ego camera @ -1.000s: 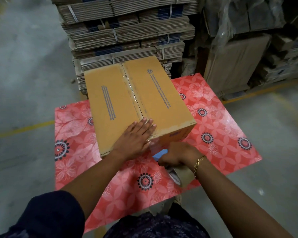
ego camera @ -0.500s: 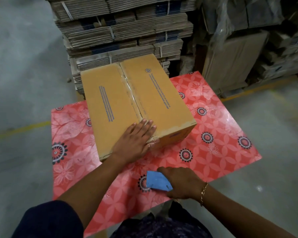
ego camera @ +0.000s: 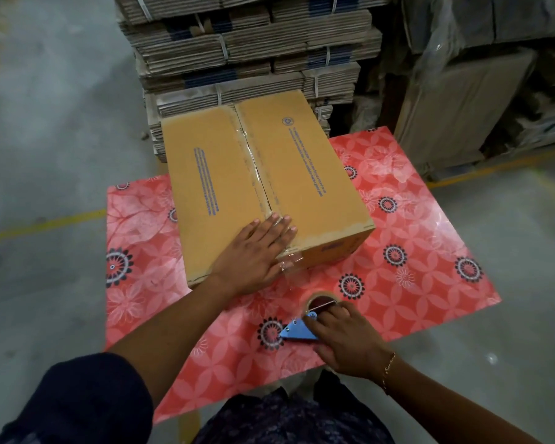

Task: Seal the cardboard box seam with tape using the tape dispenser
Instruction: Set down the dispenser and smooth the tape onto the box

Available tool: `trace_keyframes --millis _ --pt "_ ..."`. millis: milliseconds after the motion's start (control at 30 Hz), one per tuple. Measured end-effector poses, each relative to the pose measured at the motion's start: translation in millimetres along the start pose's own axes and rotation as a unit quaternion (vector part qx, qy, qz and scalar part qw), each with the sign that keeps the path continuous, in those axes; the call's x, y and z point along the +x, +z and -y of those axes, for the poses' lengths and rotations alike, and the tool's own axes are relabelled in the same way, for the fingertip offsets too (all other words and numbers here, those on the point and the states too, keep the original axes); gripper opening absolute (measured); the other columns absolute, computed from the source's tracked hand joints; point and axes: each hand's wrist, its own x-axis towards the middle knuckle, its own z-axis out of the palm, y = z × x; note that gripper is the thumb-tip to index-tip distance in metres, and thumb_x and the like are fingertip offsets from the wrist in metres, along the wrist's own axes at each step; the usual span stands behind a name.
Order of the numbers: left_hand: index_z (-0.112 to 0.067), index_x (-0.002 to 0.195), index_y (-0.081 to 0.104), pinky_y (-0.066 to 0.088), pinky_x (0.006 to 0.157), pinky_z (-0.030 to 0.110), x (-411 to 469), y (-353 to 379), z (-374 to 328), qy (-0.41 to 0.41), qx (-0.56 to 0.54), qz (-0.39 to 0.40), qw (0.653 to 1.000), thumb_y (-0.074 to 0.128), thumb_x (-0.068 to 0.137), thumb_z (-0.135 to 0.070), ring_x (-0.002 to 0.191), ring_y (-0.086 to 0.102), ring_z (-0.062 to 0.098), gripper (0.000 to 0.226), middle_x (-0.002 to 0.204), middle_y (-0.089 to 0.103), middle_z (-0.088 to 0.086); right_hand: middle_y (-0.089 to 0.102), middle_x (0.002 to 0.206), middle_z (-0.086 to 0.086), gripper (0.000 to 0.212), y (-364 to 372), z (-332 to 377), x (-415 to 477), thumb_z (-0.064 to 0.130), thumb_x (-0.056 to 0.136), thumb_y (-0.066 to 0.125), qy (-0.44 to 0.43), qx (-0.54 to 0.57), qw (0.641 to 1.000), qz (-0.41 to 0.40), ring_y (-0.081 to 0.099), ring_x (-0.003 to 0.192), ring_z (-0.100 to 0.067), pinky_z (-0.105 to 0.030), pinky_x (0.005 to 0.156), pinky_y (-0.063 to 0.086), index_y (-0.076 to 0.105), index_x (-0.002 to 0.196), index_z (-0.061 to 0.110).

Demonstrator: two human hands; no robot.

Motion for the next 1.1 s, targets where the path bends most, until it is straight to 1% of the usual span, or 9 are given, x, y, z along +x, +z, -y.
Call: trace_keyframes --millis 133,267,400,533,733,833,900,1000,1100 --pt "-0.022 0.162 0.012 0.017 0.126 0.046 -0.5 -0.3 -0.5 0.002 -0.003 -0.003 1.000 0.010 0.102 -0.060 0.158 0.007 0.021 0.071 0.172 0.010 0.003 0.067 0.098 0.011 0.031 -26.5 -9.1 4.6 0.050 0.089 0.057 0.157 0.185 0.965 -0.102 0.059 0.091 -0.013 -0.036 0.080 0.045 0.068 0.110 0.029" --pt "-0.022 0.162 0.011 0.016 0.126 0.046 -0.3 0.7 0.2 0.003 0.001 -0.001 1.000 0.023 0.103 -0.054 0.158 0.006 0.021 0.069 0.172 0.009 0.003 0.073 0.096 0.006 0.014 -54.6 -27.1 43.8 0.029 0.095 0.067 0.302 0.564 0.759 -0.121 0.066 0.086 -0.001 -0.023 0.078 0.048 0.074 0.100 0.018" --pt "-0.022 0.162 0.012 0.017 0.126 0.046 -0.3 0.9 0.3 0.005 0.007 0.000 1.000 0.027 0.102 -0.053 0.158 0.008 0.021 0.069 0.172 0.010 0.003 0.075 0.088 0.000 0.015 -62.8 -34.7 78.3 0.019 0.092 0.072 0.282 0.663 0.689 -0.076 0.066 0.076 -0.005 -0.022 0.075 0.051 0.076 0.096 0.005" --pt "-0.023 0.162 0.010 0.017 0.126 0.046 -0.2 4.4 0.6 0.001 0.006 -0.002 1.000 0.025 0.104 -0.056 0.159 0.005 0.021 0.068 0.172 0.008 0.002 0.076 0.088 -0.006 0.006 -54.4 -36.1 85.6 0.010 0.088 0.074 0.272 0.651 0.706 -0.065 0.067 0.080 -0.014 -0.033 0.080 0.054 0.076 0.090 0.003" --pt "-0.023 0.162 0.003 0.011 0.128 0.043 0.7 6.2 2.7 0.003 0.005 0.009 1.000 0.025 0.104 -0.056 0.159 0.000 0.020 0.070 0.172 0.001 0.002 0.074 0.072 0.007 0.013 -50.5 -33.1 81.2 0.008 0.090 0.072 0.263 0.645 0.711 -0.094 0.065 0.067 -0.002 -0.020 0.069 0.054 0.074 0.081 0.016" --pt "-0.017 0.162 0.001 0.010 0.127 0.047 -5.7 1.5 -5.7 -0.066 0.006 0.022 0.998 0.045 0.098 -0.047 0.158 -0.003 0.028 0.084 0.172 -0.001 0.009 0.072 0.073 0.003 0.006 -46.2 -33.4 83.9 0.012 0.089 0.074 0.268 0.635 0.717 -0.098 0.062 0.063 -0.003 -0.021 0.066 0.052 0.075 0.083 0.013" --pt "-0.015 0.160 0.015 0.020 0.124 0.050 -19.3 -4.7 -20.3 -0.146 -0.016 -0.016 0.989 0.055 0.088 -0.037 0.157 0.011 0.033 0.085 0.170 0.013 0.013 0.071 0.073 0.000 0.006 -42.4 -35.4 87.0 0.016 0.089 0.075 0.272 0.628 0.723 -0.098 0.059 0.063 -0.005 -0.026 0.065 0.050 0.075 0.084 0.013" --pt "-0.019 0.128 0.061 0.043 0.095 0.042 -45.7 -1.5 -57.1 -0.231 -0.103 -0.168 0.953 0.059 0.087 -0.032 0.120 0.053 0.026 0.043 0.130 0.061 0.004 0.070 0.071 0.003 0.008 -39.1 -38.8 91.0 0.018 0.088 0.076 0.269 0.613 0.736 -0.097 0.056 0.060 -0.002 -0.025 0.064 0.049 0.076 0.085 0.011" --pt "-0.021 0.099 0.070 0.050 0.080 0.037 -46.6 13.3 -84.5 -0.368 -0.350 -0.102 0.855 0.060 0.091 -0.046 0.094 0.063 0.018 0.029 0.098 0.068 -0.004 0.069 0.069 0.008 0.008 -38.7 -41.8 93.3 0.015 0.089 0.075 0.261 0.609 0.743 -0.095 0.057 0.056 0.007 -0.016 0.060 0.047 0.076 0.087 0.008"
